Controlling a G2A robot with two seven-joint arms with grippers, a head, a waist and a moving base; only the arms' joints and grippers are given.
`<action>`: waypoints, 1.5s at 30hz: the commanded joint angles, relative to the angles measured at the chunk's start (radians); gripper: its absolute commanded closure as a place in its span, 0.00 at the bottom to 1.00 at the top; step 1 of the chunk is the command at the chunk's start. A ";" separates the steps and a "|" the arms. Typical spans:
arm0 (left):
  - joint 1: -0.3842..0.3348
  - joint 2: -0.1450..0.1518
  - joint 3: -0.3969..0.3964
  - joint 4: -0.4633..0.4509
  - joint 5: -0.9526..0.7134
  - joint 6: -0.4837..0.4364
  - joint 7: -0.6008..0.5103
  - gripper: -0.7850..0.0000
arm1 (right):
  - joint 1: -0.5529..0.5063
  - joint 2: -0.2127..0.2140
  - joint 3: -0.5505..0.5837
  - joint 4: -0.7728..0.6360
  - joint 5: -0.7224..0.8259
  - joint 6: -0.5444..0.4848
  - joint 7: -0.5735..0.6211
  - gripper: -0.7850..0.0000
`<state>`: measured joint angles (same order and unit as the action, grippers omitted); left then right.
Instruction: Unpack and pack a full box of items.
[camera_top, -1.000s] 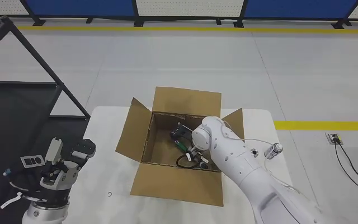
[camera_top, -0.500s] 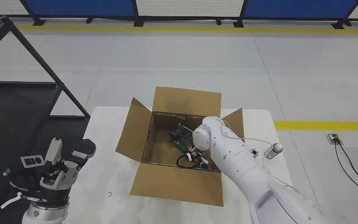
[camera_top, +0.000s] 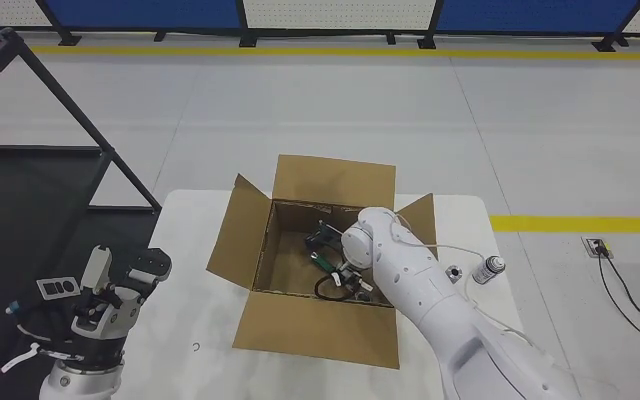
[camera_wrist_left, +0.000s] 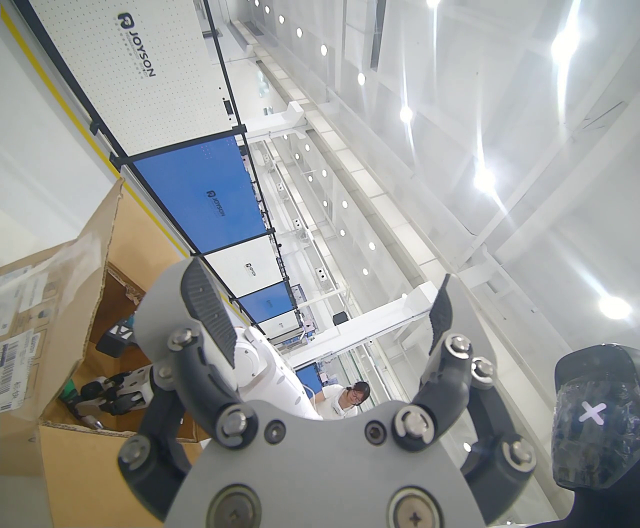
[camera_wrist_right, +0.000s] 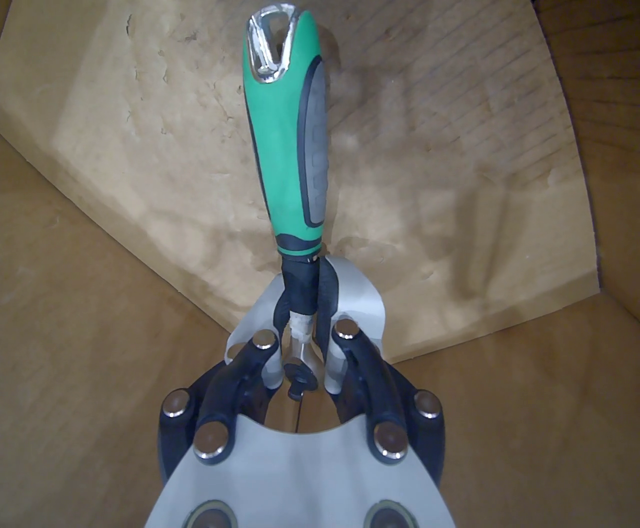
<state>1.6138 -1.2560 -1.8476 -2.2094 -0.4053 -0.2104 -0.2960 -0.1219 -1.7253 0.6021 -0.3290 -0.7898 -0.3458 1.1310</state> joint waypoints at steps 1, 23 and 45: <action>0.000 0.000 0.000 0.000 0.000 0.000 0.000 0.00 | 0.003 -0.002 0.002 0.009 0.002 -0.003 -0.005 1.00; 0.000 0.000 0.000 0.000 0.000 0.000 0.000 0.00 | 0.040 0.033 0.055 0.067 0.006 0.021 -0.084 1.00; 0.000 0.000 0.000 0.000 0.000 0.000 0.000 0.00 | 0.009 0.037 0.056 0.002 -0.035 0.090 -0.054 0.52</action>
<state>1.6138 -1.2560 -1.8476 -2.2094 -0.4053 -0.2104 -0.2960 -0.1124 -1.6872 0.6579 -0.3261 -0.8250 -0.2574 1.0774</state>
